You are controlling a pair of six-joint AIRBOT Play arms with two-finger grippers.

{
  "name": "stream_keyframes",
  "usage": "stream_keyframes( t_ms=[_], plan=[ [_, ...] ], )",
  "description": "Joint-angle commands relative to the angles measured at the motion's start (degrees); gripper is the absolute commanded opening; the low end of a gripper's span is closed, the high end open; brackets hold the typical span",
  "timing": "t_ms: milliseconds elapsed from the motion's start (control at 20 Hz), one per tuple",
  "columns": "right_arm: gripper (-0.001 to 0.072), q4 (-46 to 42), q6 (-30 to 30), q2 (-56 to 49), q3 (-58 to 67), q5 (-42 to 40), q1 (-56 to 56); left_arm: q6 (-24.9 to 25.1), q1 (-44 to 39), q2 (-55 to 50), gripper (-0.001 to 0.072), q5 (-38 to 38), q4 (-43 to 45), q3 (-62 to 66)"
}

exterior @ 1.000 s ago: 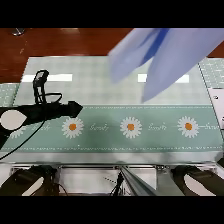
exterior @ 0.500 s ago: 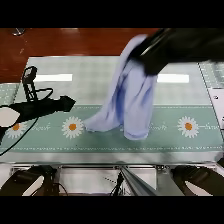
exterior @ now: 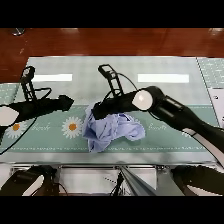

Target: Fold the shirts.

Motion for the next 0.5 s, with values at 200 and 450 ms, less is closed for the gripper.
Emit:
stream_keyframes(
  t_ms=[200,450],
  plan=[
    [0.0626,-6.1,-0.9,7.4,5.5,13.8,-17.4,0.0,-0.5,-1.3,0.0699,-13.3,-2.1,0.0],
    [0.0618,-25.5,7.1,20.7,-4.7,25.8,-49.6,7.5,0.8,-2.8,0.0699,-17.8,-11.2,0.0]
  ],
)
